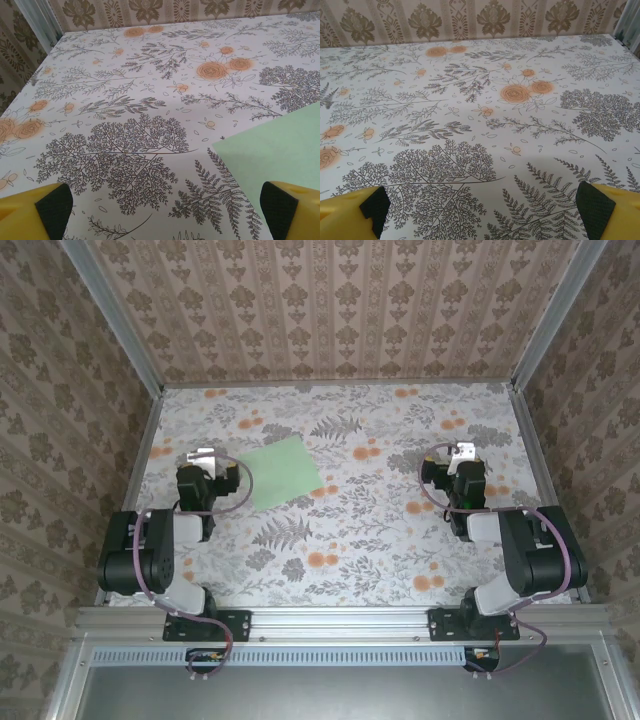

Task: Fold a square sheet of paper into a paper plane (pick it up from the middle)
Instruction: Move the square sheet of paper to the center of the table.

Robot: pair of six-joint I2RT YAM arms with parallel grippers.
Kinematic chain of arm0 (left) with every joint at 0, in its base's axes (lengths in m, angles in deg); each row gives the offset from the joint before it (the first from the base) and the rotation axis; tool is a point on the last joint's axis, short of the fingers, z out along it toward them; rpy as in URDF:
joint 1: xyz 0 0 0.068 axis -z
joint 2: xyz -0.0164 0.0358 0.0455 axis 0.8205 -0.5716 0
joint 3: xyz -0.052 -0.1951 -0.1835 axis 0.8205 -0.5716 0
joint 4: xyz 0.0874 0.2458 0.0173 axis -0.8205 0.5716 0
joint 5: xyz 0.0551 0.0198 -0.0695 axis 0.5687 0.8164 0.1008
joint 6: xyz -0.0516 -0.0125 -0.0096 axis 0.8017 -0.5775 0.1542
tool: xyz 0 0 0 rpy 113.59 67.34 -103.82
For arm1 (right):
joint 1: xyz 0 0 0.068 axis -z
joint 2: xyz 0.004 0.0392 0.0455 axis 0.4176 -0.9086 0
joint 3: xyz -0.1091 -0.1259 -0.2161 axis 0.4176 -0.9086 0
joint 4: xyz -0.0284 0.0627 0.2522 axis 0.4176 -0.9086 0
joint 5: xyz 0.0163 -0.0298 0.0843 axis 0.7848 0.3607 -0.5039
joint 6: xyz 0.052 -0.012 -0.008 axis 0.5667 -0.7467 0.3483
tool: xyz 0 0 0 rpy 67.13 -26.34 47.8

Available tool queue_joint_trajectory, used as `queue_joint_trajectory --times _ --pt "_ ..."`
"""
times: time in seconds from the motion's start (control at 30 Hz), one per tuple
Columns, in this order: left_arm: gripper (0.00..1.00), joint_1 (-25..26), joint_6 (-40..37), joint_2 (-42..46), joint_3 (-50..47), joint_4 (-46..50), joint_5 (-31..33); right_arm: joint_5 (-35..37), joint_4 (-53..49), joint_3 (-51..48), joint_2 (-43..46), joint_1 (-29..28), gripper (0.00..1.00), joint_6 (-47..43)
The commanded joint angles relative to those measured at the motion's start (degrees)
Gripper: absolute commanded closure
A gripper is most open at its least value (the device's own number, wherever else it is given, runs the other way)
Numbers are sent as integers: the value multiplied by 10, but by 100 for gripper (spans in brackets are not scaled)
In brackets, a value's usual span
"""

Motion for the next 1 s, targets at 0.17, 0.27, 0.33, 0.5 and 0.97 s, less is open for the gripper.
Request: queue_joint_trajectory --times 0.17,0.27,0.33,0.5,0.97 --pt "0 -4 -12 -1 8 4 -8 -12 -1 4 -4 2 0 -6" --pt "0 -4 -12 -1 8 4 -8 -12 -1 4 -5 2 0 -6" --pt "0 -4 -12 -1 8 5 -8 -12 -1 4 -4 2 0 -6" --pt "0 -4 -11 -1 9 5 -8 -12 -2 4 -5 2 0 -6" --pt "0 -9 7 11 9 13 23 -14 -49 16 27 1 0 -7"
